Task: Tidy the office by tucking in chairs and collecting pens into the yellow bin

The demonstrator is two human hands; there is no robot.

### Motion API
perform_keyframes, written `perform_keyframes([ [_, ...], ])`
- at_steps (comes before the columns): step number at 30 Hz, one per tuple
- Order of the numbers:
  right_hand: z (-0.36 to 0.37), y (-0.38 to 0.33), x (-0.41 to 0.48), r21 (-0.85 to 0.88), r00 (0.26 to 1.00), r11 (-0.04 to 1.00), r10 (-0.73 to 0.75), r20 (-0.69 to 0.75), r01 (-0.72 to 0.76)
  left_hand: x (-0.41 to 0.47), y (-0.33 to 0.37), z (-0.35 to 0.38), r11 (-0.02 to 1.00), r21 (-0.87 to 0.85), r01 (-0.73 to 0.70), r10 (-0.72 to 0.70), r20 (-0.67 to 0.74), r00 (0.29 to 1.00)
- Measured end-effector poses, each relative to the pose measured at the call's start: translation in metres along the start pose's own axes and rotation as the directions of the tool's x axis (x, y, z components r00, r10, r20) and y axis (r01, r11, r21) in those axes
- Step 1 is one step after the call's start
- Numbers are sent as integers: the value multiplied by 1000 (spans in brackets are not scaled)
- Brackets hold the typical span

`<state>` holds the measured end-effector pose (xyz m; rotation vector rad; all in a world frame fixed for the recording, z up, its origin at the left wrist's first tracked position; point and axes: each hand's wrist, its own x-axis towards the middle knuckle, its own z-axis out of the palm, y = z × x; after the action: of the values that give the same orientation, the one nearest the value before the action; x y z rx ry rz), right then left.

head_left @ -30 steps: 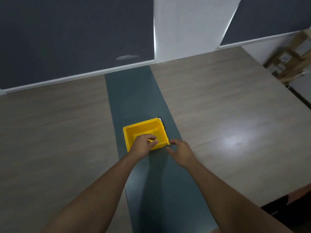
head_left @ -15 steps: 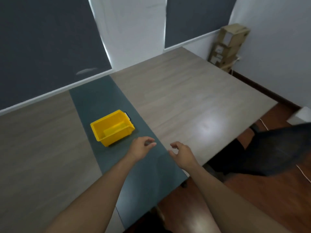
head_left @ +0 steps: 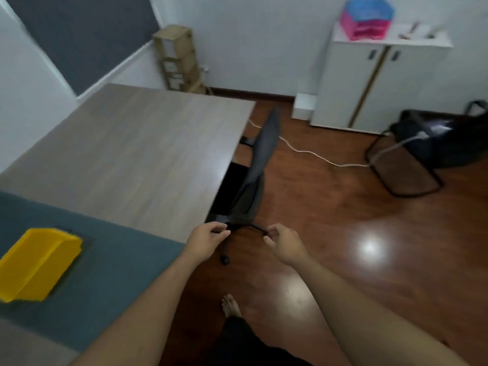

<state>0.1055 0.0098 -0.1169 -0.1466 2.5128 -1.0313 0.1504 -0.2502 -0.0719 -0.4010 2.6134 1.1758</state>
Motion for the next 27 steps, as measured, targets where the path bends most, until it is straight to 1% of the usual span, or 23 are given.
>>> perform_keyframes([
  [3, -45, 48, -22, 37, 991, 995, 98, -89, -95, 15, 47, 39, 995, 61, -78, 70, 125, 990],
  [6, -83, 95, -46, 113, 962, 978, 197, -191, -178, 32, 94, 80, 979, 122, -163, 129, 244, 961],
  [9, -114, 141, -72, 185, 907, 947, 309, -287, -265, 52, 142, 128, 943, 176, -282, 207, 353, 913],
  [12, -141, 187, -93, 238, 844, 910, 406, -351, -339, 68, 190, 180, 918, 167, -359, 249, 463, 851],
  [16, -179, 244, -116, 308, 752, 858, 510, -418, -411, 87, 248, 253, 870, 174, -462, 295, 567, 769],
  [19, -208, 284, -133, 376, 667, 806, 590, -454, -457, 101, 294, 304, 825, 170, -539, 322, 643, 695],
  [25, -264, 352, -172, 535, 439, 673, 739, -511, -511, 122, 386, 401, 731, 137, -669, 361, 753, 550],
  [27, -276, 374, -187, 592, 352, 626, 778, -521, -506, 126, 409, 434, 685, 132, -716, 357, 796, 488],
])
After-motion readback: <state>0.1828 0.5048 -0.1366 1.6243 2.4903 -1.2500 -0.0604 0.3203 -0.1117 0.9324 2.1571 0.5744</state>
